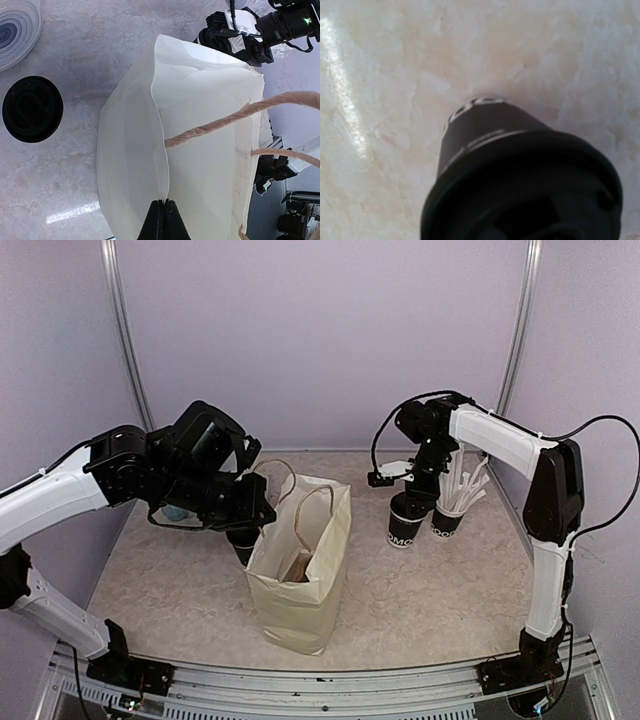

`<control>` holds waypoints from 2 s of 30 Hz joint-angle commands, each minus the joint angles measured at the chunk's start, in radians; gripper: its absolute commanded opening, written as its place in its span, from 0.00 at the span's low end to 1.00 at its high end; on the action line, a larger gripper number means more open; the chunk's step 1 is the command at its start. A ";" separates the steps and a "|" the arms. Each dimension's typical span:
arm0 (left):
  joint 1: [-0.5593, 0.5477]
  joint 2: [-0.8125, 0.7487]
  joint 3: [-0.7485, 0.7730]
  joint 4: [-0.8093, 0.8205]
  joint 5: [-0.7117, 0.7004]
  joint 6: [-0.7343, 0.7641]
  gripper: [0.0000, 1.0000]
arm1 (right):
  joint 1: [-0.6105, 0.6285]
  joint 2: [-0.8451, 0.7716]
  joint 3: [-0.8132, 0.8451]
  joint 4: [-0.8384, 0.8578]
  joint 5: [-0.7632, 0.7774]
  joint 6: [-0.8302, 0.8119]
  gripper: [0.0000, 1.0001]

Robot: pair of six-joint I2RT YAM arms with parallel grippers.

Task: Pack the takeout coffee

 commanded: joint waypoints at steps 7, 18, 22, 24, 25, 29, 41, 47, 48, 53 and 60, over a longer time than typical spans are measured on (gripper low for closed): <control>0.060 -0.012 -0.017 0.047 0.068 0.082 0.00 | -0.004 -0.018 -0.080 -0.001 -0.005 0.011 0.63; 0.075 0.022 -0.011 0.082 0.121 0.124 0.00 | 0.001 -0.024 0.087 -0.050 -0.015 0.016 0.63; 0.076 0.032 -0.012 0.105 0.152 0.145 0.00 | -0.001 0.000 0.086 -0.050 0.000 0.008 0.66; 0.075 0.042 -0.005 0.105 0.166 0.158 0.00 | -0.001 0.011 0.084 -0.048 -0.003 0.001 0.70; 0.075 0.045 -0.002 0.105 0.171 0.165 0.00 | -0.001 0.016 0.087 -0.048 -0.006 -0.002 0.72; 0.075 0.051 0.000 0.114 0.188 0.178 0.00 | -0.001 0.041 0.106 -0.056 -0.014 -0.012 0.77; 0.082 0.056 -0.018 0.127 0.198 0.185 0.00 | 0.000 0.067 0.108 -0.061 -0.053 -0.022 0.79; 0.088 0.058 -0.024 0.139 0.211 0.189 0.00 | 0.000 0.088 0.102 -0.061 -0.052 -0.009 0.78; 0.088 0.059 -0.024 0.139 0.212 0.190 0.00 | 0.000 0.089 0.102 -0.062 -0.055 -0.007 0.77; 0.092 0.061 -0.022 0.142 0.214 0.196 0.00 | 0.000 0.083 0.073 -0.061 -0.056 -0.007 0.78; 0.094 0.065 -0.021 0.146 0.222 0.194 0.00 | 0.005 0.071 0.127 -0.061 -0.058 -0.011 0.83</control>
